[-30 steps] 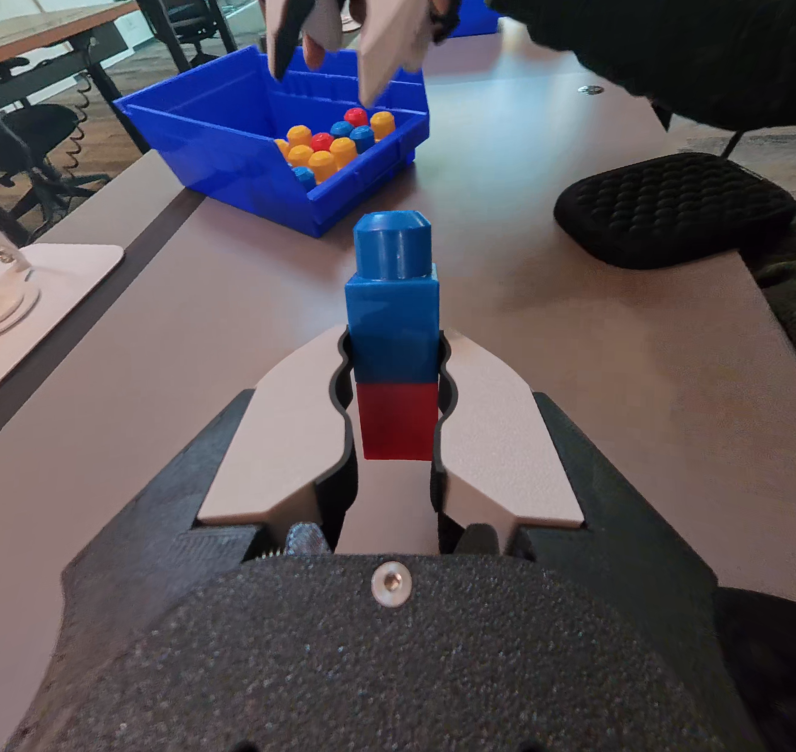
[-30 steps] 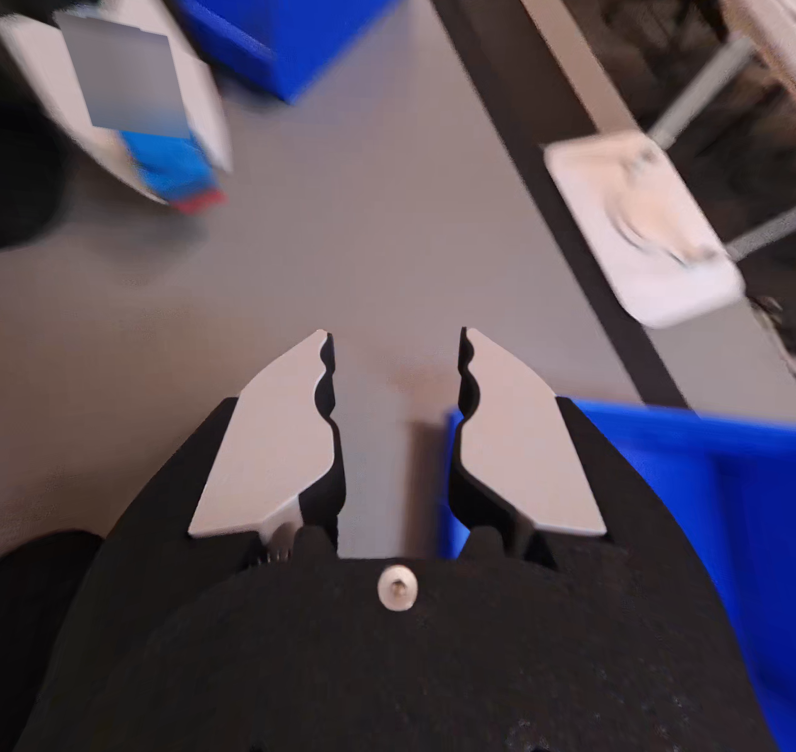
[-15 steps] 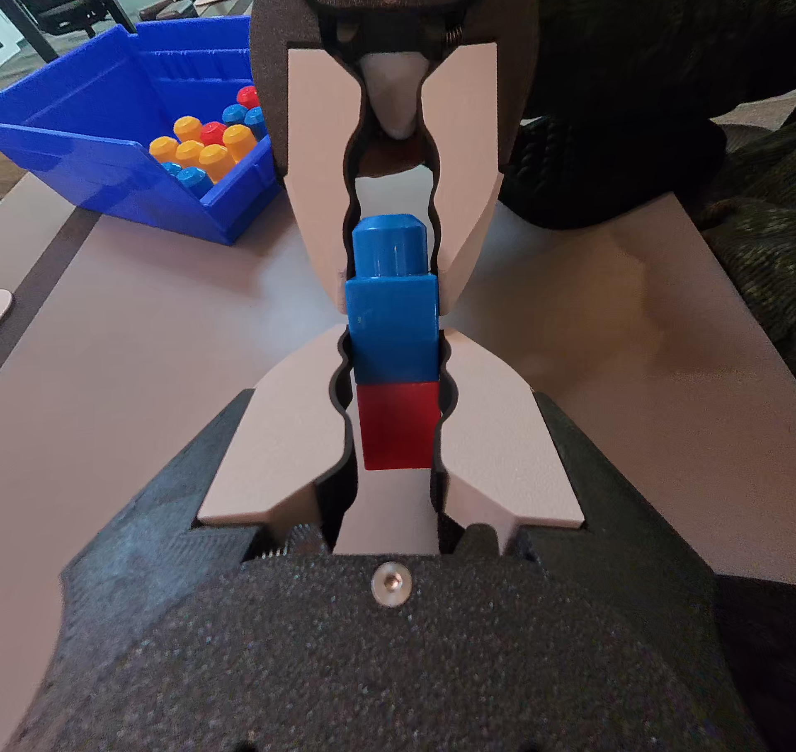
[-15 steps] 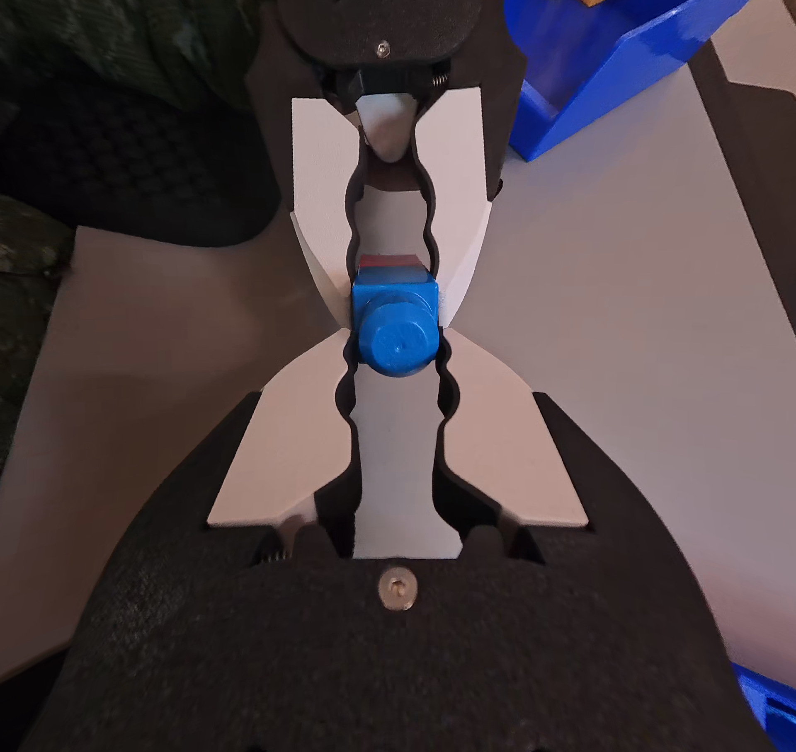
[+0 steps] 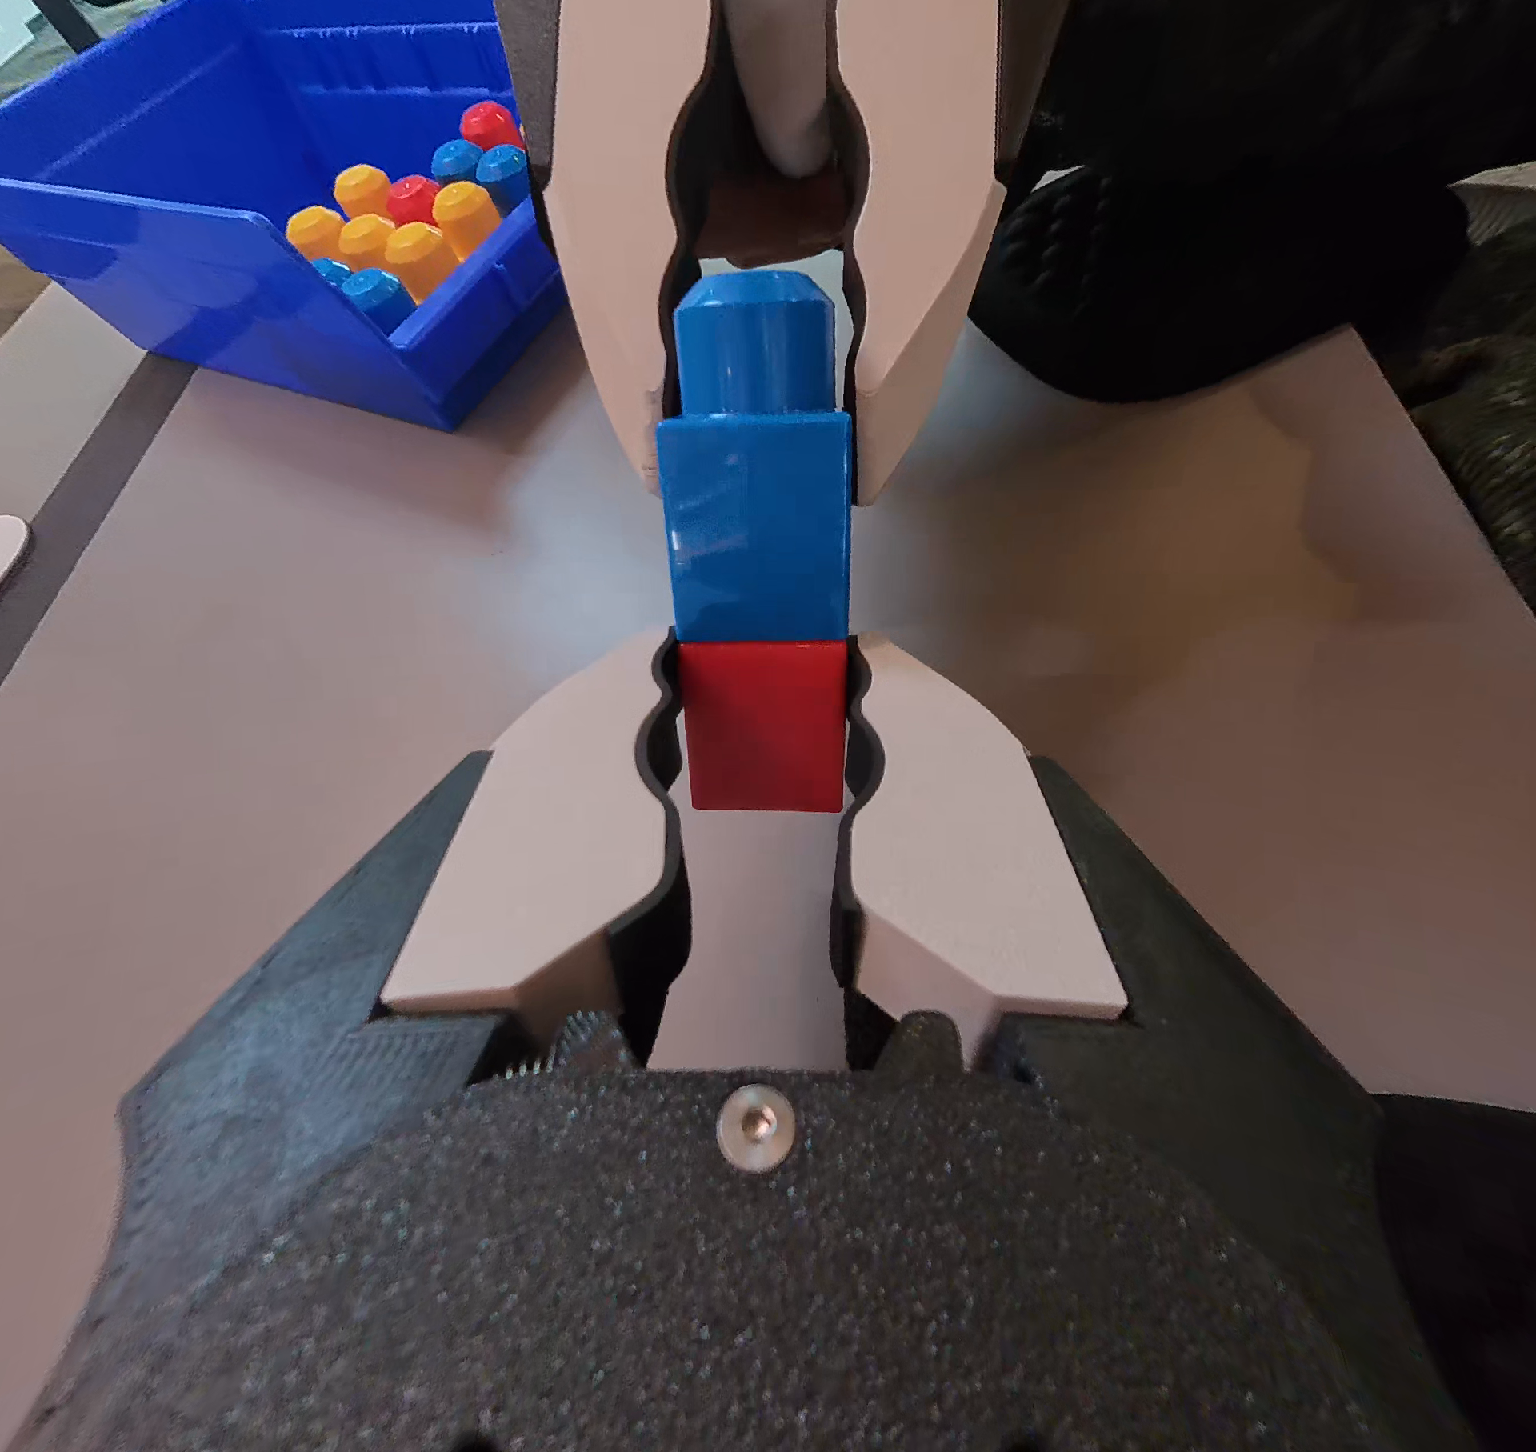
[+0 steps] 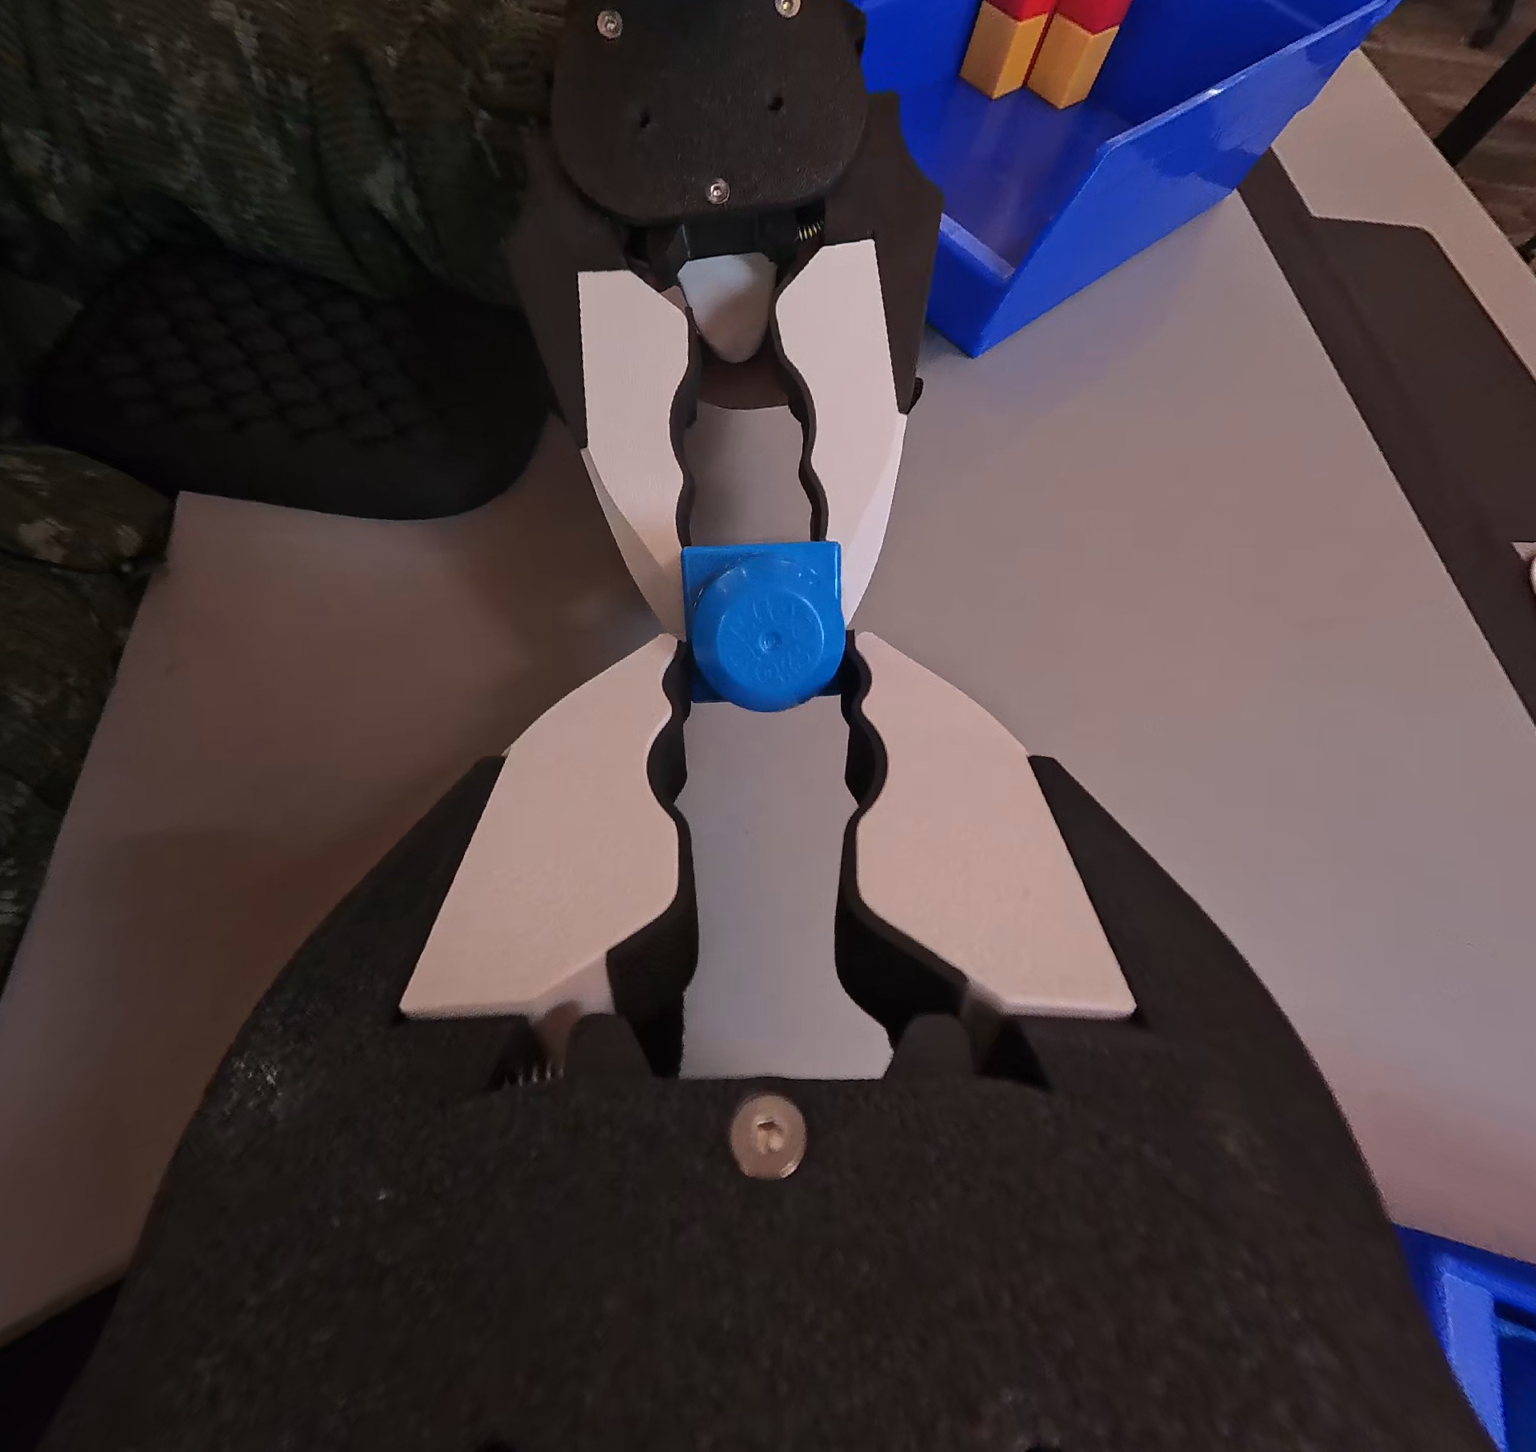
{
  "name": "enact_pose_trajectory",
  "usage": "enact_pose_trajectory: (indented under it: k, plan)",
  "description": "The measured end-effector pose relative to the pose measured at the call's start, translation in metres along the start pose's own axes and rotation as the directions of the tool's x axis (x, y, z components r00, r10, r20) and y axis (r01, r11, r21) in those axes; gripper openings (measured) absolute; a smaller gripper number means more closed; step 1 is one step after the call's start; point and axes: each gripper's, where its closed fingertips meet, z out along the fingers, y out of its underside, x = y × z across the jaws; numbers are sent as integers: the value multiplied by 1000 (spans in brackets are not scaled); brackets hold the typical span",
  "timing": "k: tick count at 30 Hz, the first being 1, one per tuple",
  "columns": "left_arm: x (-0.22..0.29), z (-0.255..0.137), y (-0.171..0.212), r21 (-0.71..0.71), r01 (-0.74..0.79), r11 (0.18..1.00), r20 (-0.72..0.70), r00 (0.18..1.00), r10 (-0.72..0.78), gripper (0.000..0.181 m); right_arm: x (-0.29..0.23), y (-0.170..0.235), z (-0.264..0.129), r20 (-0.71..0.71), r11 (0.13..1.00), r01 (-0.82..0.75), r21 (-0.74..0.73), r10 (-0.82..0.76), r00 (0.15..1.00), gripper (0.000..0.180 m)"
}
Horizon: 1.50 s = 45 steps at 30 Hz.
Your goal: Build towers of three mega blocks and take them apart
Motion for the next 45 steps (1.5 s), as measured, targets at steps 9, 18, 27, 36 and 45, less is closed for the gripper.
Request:
enact_pose_trajectory:
  k: [9,18,27,36,45]
  plan:
    - [3,1,2,-11,-3,1000,-17,1000,3,36,-3,4,0,-2,999,38,-26,-38,999,35]
    - [-23,-6,21,-59,68,996,71,995,-64,36,31,-32,-72,-141,987,5,161,18,990,34]
    - [-65,-26,3,102,112,989,289,948,-137,36,192,59,-217,-783,952,-247,-179,13,621,35]
    - [-82,-41,-5,218,133,967,368,906,-207,36,234,159,-226,-691,739,-526,-421,114,713,35]
    - [-82,-41,-6,239,121,964,366,908,-205,36,230,177,-200,-552,658,-508,-556,166,817,35]
